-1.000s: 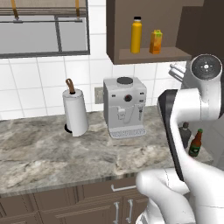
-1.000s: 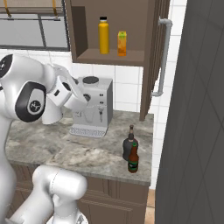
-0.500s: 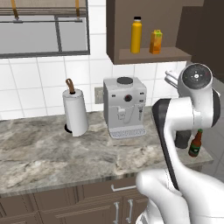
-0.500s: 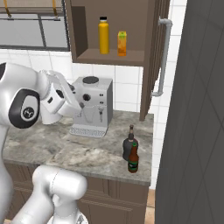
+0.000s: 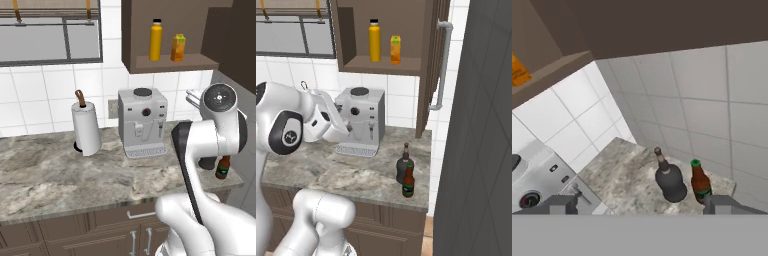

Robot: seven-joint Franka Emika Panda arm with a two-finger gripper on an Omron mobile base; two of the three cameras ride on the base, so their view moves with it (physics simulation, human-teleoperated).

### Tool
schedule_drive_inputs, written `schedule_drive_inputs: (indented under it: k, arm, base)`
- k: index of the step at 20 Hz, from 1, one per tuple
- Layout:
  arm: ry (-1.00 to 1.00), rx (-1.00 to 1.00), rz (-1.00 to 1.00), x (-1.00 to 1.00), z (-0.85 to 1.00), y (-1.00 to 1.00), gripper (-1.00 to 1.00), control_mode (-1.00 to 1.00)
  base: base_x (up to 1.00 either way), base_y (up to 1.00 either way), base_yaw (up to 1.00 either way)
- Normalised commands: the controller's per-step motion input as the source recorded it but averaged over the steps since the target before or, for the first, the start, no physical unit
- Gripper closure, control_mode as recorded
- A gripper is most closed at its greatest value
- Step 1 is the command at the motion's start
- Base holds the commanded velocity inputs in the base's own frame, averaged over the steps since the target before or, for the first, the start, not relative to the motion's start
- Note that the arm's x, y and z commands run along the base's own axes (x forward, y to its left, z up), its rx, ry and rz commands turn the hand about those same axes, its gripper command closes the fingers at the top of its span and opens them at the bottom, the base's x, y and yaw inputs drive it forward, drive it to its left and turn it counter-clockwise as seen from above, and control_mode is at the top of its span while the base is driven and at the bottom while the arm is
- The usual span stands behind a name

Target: Sort all alcoholic drinks to one cabinet, and non-alcoholic drinks to the other.

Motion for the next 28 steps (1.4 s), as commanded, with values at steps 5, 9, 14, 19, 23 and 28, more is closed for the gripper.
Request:
schedule_drive_inputs:
  k: [5, 9, 14, 19, 23, 28]
  arm:
    - [0.0, 0.0, 0.0, 0.06, -0.37, 0.04, -1.0, -1.0]
    - [-0.03, 0.0, -0.01, 0.08, -0.29, 0.09, -1.0, -1.0]
    - [0.0, 0.0, 0.0, 0.13, -0.31, 0.1, -1.0, -1.0]
    - [0.0, 0.0, -0.01, 0.1, -0.23, 0.15, -1.0, -1.0]
    - [0.0, 0.0, -0.06, 0.17, -0.24, 0.08, -1.0, -1.0]
    - [0.0, 0.0, -0.05, 0.19, -0.19, 0.0, -1.0, -1.0]
  base:
    - [0.0, 0.0, 0.0]
    - [0.0, 0.0, 0.0]
    - [0.0, 0.0, 0.0]
    - [0.0, 0.0, 0.0]
    - [0.0, 0.0, 0.0]
    - [0.0, 0.0, 0.0]
